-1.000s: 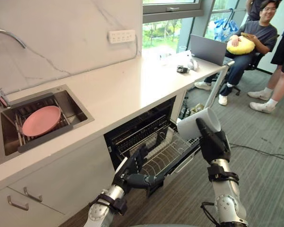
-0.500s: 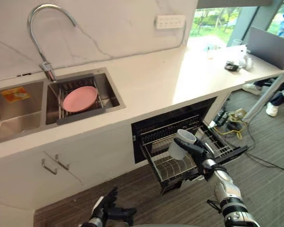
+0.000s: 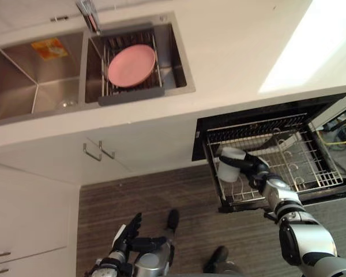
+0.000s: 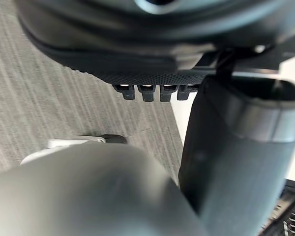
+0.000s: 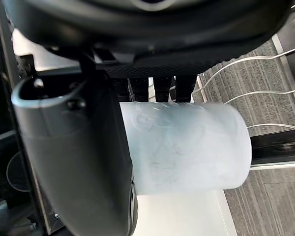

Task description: Walk over to the sink, pick up the cup, carry it to the dishwasher, place the cup inside the dishwasher, then close the dishwasher door

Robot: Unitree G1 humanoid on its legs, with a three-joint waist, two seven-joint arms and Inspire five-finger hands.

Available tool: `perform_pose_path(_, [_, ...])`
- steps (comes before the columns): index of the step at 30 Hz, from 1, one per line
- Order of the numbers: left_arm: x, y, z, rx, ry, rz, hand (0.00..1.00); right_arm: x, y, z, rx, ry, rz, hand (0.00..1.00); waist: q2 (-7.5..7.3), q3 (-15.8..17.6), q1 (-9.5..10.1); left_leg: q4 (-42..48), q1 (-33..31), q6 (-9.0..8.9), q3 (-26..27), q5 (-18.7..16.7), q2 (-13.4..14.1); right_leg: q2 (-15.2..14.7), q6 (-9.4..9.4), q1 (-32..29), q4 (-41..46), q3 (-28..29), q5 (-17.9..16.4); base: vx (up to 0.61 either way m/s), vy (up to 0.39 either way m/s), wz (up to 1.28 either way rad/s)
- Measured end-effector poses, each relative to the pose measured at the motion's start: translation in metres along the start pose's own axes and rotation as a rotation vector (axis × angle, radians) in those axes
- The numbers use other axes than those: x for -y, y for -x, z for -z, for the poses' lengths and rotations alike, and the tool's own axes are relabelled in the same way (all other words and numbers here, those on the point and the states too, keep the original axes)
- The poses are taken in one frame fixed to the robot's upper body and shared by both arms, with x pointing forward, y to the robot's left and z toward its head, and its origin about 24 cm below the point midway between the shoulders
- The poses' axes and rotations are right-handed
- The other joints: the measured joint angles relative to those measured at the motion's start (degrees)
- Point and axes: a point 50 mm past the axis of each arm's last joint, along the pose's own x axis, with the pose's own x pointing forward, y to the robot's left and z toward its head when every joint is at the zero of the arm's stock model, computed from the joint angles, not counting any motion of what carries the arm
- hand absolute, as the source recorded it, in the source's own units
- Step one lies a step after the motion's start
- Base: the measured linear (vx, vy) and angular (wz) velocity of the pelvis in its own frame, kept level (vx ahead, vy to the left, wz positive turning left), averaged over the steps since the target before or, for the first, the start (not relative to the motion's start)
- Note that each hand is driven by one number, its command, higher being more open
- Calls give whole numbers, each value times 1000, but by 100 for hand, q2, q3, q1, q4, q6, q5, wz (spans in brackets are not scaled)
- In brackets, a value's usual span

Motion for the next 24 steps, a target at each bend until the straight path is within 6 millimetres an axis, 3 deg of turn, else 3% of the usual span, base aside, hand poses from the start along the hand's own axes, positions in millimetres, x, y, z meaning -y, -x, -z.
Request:
perform_pose_path(4, [-1, -5, -8, 24, 21, -3, 100, 1, -3, -25, 45, 42, 15, 0, 46, 281, 31, 0, -125, 2, -53, 37, -8, -15, -18, -129, 70, -32, -14, -13, 11, 6])
perform_pose_path(10, [-1, -11, -14, 31, 34, 0, 100, 2, -5, -30, 28, 69, 45, 0, 66, 386, 130, -5, -225, -9, -82, 44, 35, -42, -82, -318, 346, -24, -164, -7, -3, 3])
perform_pose_path(11, [-1, -12, -15, 33, 33, 0, 100, 3, -5, -30, 22, 72, 48, 100, 66, 387, 142, -10, -245, -12, -85, 47, 44, -41, -90, -345, 375, -25, -177, 0, 0, 0])
perform_pose_path(24, [-2, -13, -13, 13, 44, -19, 100, 0, -7, -41, 13, 131, 78, 100, 64, 391, 181, -25, -259, -83, -74, 71, 144, -23, -140, -474, 628, 24, -316, -23, -1, -1])
